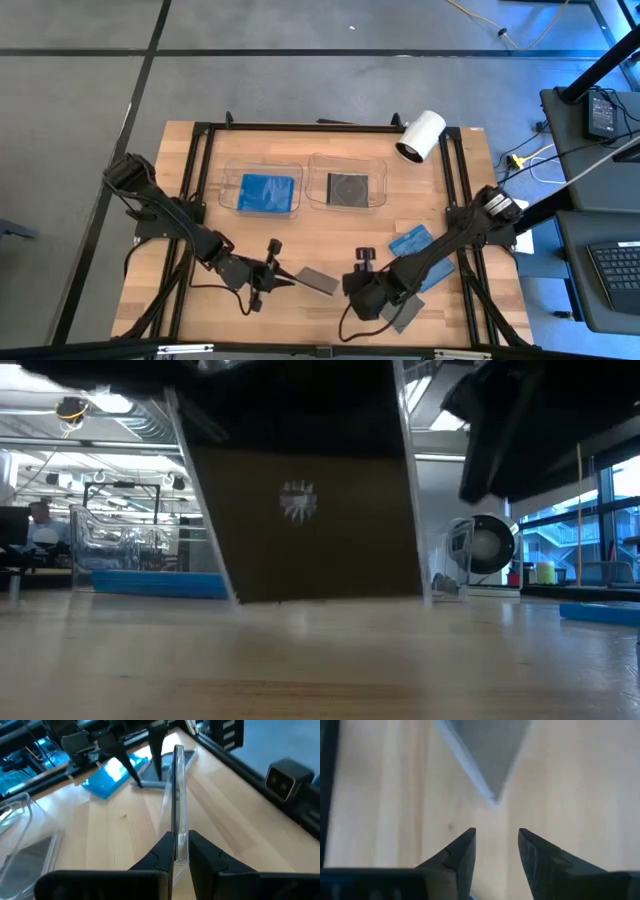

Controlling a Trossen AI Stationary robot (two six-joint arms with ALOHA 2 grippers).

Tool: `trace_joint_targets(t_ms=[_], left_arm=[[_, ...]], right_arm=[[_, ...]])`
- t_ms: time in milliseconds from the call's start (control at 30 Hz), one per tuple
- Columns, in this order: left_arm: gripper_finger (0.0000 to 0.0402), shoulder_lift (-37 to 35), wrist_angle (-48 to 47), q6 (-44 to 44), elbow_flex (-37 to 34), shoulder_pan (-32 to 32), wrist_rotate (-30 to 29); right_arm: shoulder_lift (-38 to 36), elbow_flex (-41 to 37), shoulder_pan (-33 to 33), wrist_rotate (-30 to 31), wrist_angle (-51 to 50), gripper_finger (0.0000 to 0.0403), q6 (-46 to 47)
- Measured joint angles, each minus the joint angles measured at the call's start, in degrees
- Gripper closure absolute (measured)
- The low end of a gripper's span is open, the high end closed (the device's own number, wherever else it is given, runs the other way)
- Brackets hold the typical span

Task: Pick & place jewel cases by type
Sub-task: Put the left black CD case into the right transparent bin

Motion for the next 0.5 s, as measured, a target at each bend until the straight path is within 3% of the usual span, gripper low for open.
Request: trace_joint_targets(t_ms=[233, 500], left_arm=[[0.0369, -3.10, 0.02, 2.01, 0.00, 0.00, -0.51], [0.0368, -10.19, 0.04, 10.11, 0.00, 2.84, -3.12]], right_arm=[[-3.55, 0.02, 1.94, 8.71, -2.81, 0.0253, 1.23], [-3.91, 0.04, 2.18, 8.81, -5.07, 0.0253, 2.01]])
